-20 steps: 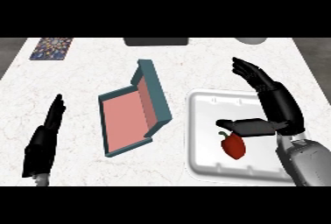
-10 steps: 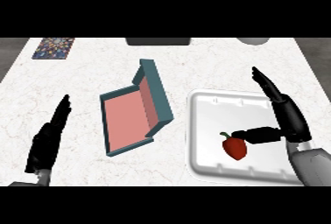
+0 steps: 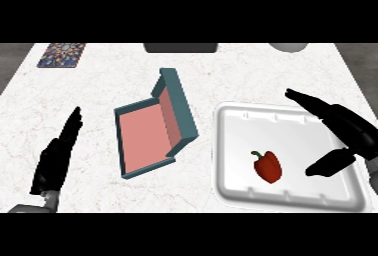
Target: Pick the bell pepper from the tray and place it in the cardboard box
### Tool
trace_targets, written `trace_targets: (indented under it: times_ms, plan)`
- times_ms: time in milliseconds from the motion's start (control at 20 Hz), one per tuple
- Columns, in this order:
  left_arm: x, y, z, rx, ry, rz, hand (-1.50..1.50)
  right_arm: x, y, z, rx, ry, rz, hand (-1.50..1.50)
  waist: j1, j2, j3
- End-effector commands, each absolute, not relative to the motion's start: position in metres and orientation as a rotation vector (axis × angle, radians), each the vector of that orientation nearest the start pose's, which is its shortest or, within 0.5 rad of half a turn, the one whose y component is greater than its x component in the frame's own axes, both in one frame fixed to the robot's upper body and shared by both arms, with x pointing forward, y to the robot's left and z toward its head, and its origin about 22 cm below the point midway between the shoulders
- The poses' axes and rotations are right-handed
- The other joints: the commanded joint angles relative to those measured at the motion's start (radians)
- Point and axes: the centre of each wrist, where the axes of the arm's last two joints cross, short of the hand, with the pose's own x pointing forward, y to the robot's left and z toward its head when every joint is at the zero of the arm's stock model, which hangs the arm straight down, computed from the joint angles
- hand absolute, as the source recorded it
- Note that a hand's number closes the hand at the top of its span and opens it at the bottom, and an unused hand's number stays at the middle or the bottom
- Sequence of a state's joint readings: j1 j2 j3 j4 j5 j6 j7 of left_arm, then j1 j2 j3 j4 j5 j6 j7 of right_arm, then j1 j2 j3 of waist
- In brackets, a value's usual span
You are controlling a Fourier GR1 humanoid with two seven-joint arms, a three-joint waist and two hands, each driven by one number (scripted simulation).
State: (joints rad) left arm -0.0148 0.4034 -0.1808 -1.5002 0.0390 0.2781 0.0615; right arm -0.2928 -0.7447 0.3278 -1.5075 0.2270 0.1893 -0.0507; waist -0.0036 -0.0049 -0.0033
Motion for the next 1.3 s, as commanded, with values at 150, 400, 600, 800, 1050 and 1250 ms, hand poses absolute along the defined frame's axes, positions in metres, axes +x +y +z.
trace_targets:
  times_ms: [150,400,600,800,1050,1250]
  plan:
    - [0.234,0.292,0.01,0.37,-1.449,-0.21,0.0,0.28,-0.265,0.115,-0.418,-1.171,1.444,-1.5,0.009,0.002,0.002]
    - [0.246,0.278,0.005,0.376,-1.447,-0.177,0.0,0.267,-0.239,0.102,-0.451,-1.1,1.441,-1.5,0.004,0.004,0.003]
    - [0.239,0.283,0.023,0.372,-1.447,-0.206,0.0,0.242,-0.232,0.084,-0.477,-1.085,1.433,-1.5,0.003,0.003,0.003]
    - [0.26,0.287,0.023,0.392,-1.456,-0.2,0.0,0.261,-0.233,0.089,-0.531,-1.053,1.433,-1.5,0.003,0.005,0.003]
    - [0.249,0.298,0.022,0.39,-1.442,-0.206,0.0,0.242,-0.235,0.077,-0.547,-1.018,1.432,-1.5,0.001,0.004,0.003]
    - [0.263,0.29,-0.001,0.391,-1.453,-0.196,0.0,0.269,-0.237,0.053,-0.525,-1.023,1.439,-1.5,0.004,0.006,0.003]
